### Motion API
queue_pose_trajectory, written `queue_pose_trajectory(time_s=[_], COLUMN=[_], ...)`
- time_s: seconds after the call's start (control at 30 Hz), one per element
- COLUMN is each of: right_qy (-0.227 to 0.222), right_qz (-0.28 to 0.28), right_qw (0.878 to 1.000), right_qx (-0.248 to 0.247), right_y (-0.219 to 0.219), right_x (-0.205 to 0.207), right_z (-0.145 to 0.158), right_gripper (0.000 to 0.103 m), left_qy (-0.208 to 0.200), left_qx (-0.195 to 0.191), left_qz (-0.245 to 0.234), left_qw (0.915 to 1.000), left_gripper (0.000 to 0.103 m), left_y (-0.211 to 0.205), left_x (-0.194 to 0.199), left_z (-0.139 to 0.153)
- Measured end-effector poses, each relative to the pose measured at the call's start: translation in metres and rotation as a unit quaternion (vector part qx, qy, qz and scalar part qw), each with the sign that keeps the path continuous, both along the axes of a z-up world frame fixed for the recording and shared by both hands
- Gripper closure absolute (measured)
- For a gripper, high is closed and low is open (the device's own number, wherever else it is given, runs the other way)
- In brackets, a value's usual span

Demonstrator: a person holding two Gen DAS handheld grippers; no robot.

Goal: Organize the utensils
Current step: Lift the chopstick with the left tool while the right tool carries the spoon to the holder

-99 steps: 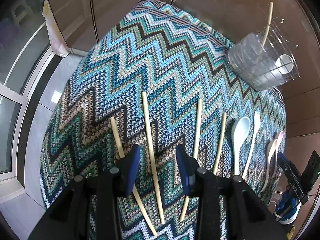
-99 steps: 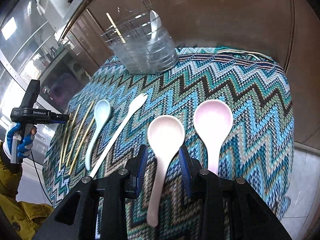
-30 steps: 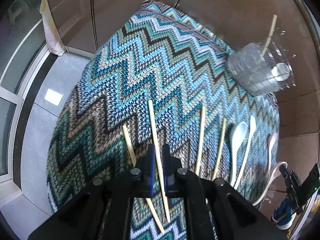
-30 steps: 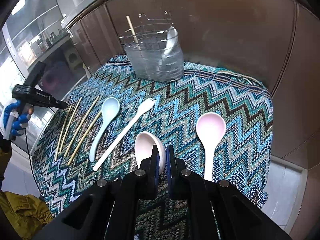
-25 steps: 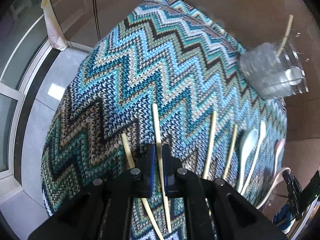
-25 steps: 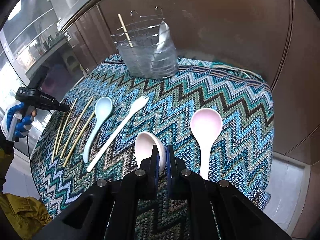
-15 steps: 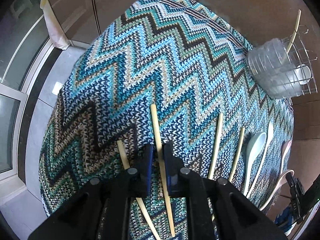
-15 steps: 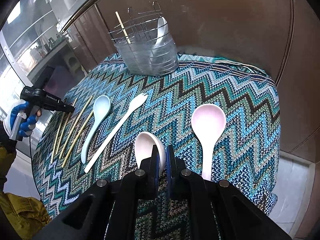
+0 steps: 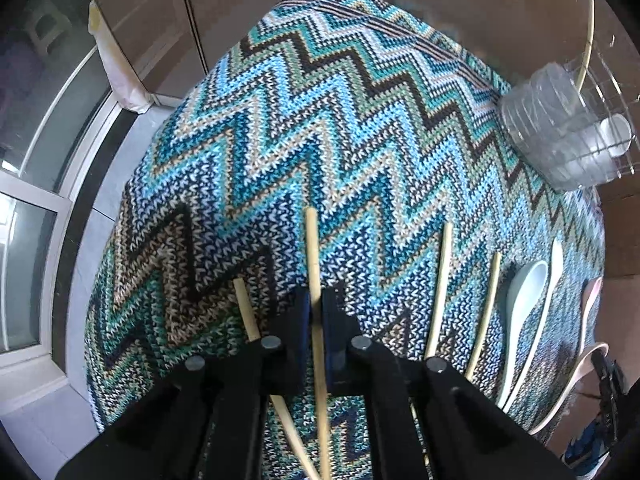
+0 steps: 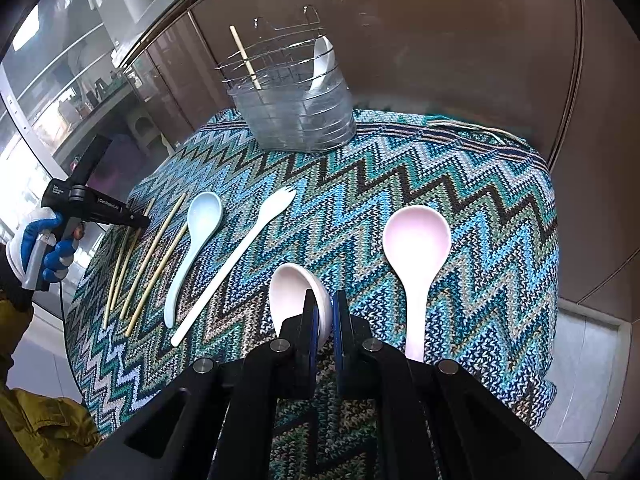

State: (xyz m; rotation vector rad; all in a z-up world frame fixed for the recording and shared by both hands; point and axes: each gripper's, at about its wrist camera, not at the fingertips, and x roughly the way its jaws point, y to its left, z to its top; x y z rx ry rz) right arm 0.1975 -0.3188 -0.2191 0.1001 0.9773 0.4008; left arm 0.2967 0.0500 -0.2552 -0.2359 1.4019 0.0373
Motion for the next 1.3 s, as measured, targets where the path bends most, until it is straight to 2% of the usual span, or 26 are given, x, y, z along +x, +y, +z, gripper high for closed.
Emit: queue_pose_trajectory(time_s=[0.2,0.47,0.67,0.83,1.0,1.1,1.3], right_qy=[-0.014,-0.041,-0.076,-0.111,-0.153,-0.189,-0.250], right_qz=[-0.003,-0.018,-0.033,-0.047,-0.067,-0.085,-0.120], right_qw=[1.000,0.999,0.997,0.993,0.986,0.978,0.961], right_qx=[-0.005,-0.001,0.002,0.004,0.011,0.014,0.014], right_y=[0.002,0.004,0.009,0.016,0.023,0.030,0.041], right_x=[-0.010,-0.029,-0.042,-0.041,-0.026,-0.008,0.033], right_z=[0.012,0.035,0.062,0.090,0.119,0.141,0.170], right_gripper=[0.097,0.097,0.097,0.097,0.097,0.097,0.097], left_qy=[-0.050,-0.101,-0.158,-0.212,-0.265,-0.299,-0.377], left_qx=[-0.053,-0.089,-0.123,-0.131,-0.147,-0.164,-0.189], left_qz=[0.022,0.034,0.046,0.039,0.023,0.015,0.007], left_qw=[0.9971,0.9903,0.9787,0.9678,0.9527,0.9400,0.9067], left_gripper=[0.099,0.099,0.099,0.099,0.099,0.099,0.099], left_y=[0.018,0.041,0.047,0.041,0.027,0.015,-0.014], left_x=[-0.018,-0.036,-0.047,-0.051,-0.045,-0.036,-0.008], left_z=[0.015,0.053,0.093,0.132,0.170,0.194,0.236])
